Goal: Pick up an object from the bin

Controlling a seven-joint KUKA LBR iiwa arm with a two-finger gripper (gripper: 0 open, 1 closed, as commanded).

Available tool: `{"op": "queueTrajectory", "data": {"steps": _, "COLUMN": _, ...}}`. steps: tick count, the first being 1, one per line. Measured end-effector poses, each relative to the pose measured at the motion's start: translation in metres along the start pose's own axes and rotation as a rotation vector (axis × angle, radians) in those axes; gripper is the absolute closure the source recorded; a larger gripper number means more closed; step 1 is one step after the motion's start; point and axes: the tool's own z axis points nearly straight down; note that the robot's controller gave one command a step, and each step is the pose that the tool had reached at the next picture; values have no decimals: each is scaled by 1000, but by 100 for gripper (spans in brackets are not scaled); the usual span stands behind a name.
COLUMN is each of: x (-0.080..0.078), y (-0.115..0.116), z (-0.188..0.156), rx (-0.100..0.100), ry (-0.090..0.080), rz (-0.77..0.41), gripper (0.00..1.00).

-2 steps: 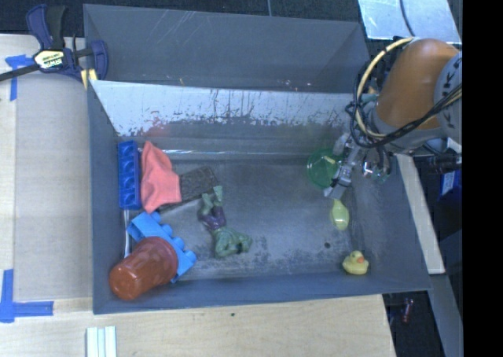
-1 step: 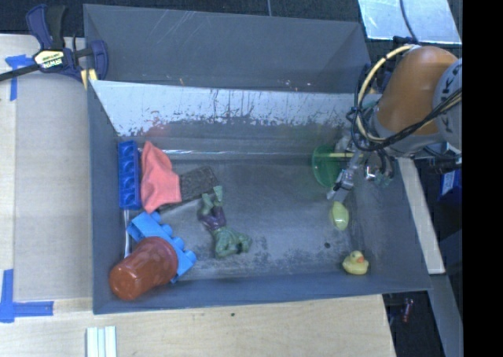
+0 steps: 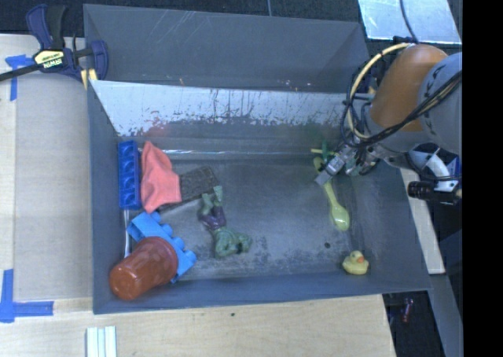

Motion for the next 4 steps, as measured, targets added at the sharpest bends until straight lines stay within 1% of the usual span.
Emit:
{"op": "queueTrajectory", "data": {"steps": 2, "x": 0, "y": 0, "z": -1, "rx": 1, "ry": 0, "rz": -3, "gripper": 100}}
{"op": "queueTrajectory", "data": {"steps": 3, "x": 1, "y": -2, "z": -7, "rx": 5, "ry": 4, "rz": -6, "gripper": 100}}
{"op": "queueTrajectory", "data": {"steps": 4, "x": 1, "y": -3, "z": -39, "rx": 7, "ry": 3, "rz": -3, "gripper": 100}}
